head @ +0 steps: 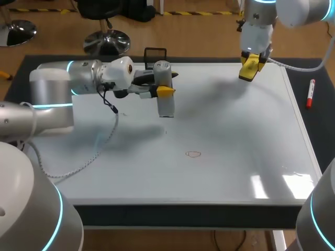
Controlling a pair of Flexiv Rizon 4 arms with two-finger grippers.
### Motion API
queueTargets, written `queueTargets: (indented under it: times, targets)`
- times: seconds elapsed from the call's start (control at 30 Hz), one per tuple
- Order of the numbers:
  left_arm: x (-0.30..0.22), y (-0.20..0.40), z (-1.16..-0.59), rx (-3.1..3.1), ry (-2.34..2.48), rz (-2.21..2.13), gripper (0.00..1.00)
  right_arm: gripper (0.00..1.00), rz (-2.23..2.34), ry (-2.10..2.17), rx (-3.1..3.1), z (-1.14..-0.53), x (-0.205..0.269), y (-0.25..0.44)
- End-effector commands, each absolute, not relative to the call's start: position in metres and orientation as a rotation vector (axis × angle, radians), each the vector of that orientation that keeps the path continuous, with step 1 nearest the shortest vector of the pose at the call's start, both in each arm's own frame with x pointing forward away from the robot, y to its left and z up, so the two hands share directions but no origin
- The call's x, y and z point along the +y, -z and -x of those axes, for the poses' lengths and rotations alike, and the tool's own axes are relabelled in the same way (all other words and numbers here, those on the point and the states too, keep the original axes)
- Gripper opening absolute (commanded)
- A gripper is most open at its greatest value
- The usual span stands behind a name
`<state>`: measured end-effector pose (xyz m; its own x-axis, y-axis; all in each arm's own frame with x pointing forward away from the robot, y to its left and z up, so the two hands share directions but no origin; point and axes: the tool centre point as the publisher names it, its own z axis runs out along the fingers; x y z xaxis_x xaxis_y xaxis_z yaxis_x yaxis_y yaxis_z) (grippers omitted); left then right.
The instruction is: Pick up the inspection probe, press it on each red-marked spot on the whiteboard one by one, put down the probe, pick up the eraser, and wipe off all the red marks.
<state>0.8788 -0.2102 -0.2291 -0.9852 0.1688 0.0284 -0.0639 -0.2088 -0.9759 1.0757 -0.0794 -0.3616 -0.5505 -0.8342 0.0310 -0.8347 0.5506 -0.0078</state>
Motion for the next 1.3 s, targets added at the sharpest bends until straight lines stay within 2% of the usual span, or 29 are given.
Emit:
queueTargets:
  times: [0.03, 0.7, 1.3]
  targets:
    - [-0.220, 0.227, -0.874, -1.878, -2.305, 0.144, 0.00, 0.00, -1.479, -0.037, -2.741, -1.076, -0.080, 0.360]
    - [-0.301, 0.232, -0.811, -1.804, -2.160, 0.351, 0.00, 0.00, -1.479, -0.037, -2.741, -1.076, -0.080, 0.360]
    - [-0.298, 0.258, -0.779, -1.773, -2.158, 0.337, 0.00, 0.00, -1.479, -0.037, -2.741, -1.076, -0.080, 0.360]
